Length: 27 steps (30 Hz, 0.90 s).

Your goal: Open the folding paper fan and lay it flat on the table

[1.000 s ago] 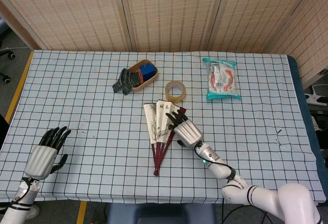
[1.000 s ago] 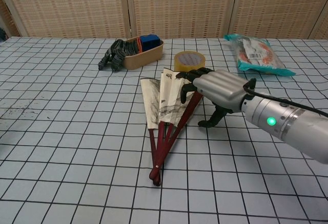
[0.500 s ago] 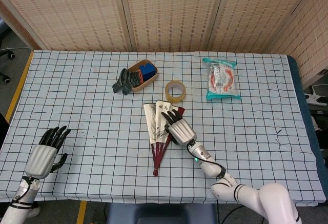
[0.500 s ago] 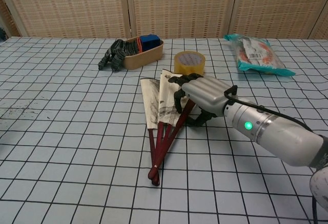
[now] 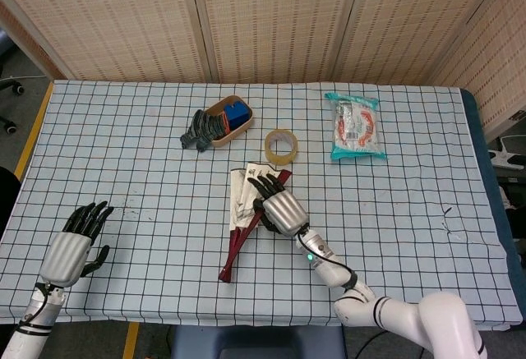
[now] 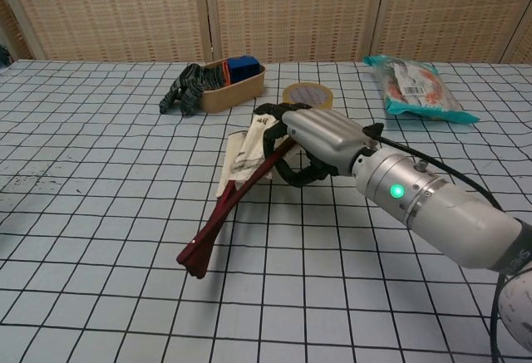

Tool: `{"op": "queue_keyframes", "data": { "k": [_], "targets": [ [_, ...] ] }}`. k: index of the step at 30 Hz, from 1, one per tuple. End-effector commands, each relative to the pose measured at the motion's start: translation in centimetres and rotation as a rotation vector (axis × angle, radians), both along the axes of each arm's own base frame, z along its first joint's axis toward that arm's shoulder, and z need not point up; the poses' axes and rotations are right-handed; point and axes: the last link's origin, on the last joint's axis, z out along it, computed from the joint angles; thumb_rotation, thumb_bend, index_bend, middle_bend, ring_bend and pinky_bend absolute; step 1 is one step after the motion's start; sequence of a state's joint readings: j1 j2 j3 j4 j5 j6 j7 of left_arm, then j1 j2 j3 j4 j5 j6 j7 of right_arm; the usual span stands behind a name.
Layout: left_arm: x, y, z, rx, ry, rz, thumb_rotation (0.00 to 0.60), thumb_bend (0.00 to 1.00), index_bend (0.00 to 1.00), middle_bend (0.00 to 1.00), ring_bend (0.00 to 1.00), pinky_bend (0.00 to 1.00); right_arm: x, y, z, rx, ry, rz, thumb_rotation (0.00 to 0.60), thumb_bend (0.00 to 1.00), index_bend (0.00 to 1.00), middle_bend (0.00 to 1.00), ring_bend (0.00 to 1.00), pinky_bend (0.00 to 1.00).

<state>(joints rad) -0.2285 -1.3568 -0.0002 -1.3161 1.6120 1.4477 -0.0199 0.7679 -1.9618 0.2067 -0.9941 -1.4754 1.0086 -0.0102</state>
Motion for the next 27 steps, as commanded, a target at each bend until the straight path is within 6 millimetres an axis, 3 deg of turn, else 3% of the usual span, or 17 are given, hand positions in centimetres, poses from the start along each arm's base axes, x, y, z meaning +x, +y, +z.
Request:
{"op": "queue_keyframes", "data": {
  "k": [1,3,5,11,13,19,27],
  "targets": [
    [-0.5,0.5,-0.4,-0.011,-0.027,0.016,0.600,0.47,0.42,0.00,0.00,0.14,2.1,-0.2,1.9,0.137,-0.200,-0.140,0.600,0.69,0.65,0.04,0.00,0.00],
    [-0.8,0.8,-0.7,-0.024,-0.051,0.033,0.600,0.47,0.50,0.00,0.00,0.14,3.0,-0.3,2.4,0.159,-0.235,-0.160,0.600,0.69,0.65,0.04,0.00,0.00],
    [-0.9,1.0,-1.1,-0.061,-0.092,0.035,0.600,0.47,0.48,0.00,0.00,0.13,4.1,-0.4,2.9,0.178,-0.277,-0.174,0.600,0.69,0.66,0.04,0.00,0.00],
    [-0.3,0.4,-3.0,-0.282,-0.281,0.051,0.600,0.47,0.08,0.00,0.00,0.10,7.0,-0.4,4.3,0.192,-0.349,-0.161,0.600,0.69,0.66,0.04,0.00,0.00],
    [0.3,0.7,-3.7,-0.305,-0.380,0.049,0.600,0.46,0.03,0.00,0.00,0.09,7.8,-0.3,4.7,0.196,-0.373,-0.159,0.600,0.68,0.66,0.04,0.00,0.00],
    [3.1,1.7,-6.9,-0.252,-0.721,0.003,0.600,0.45,0.05,0.00,0.00,0.09,10.1,0.0,5.2,0.215,-0.429,-0.166,0.600,0.68,0.66,0.04,0.00,0.00],
    [6.7,2.1,-9.3,-0.263,-0.907,-0.003,0.600,0.45,0.07,0.00,0.00,0.09,12.4,0.0,5.0,0.238,-0.467,-0.189,0.600,0.69,0.66,0.04,0.00,0.00]
  ]
}}
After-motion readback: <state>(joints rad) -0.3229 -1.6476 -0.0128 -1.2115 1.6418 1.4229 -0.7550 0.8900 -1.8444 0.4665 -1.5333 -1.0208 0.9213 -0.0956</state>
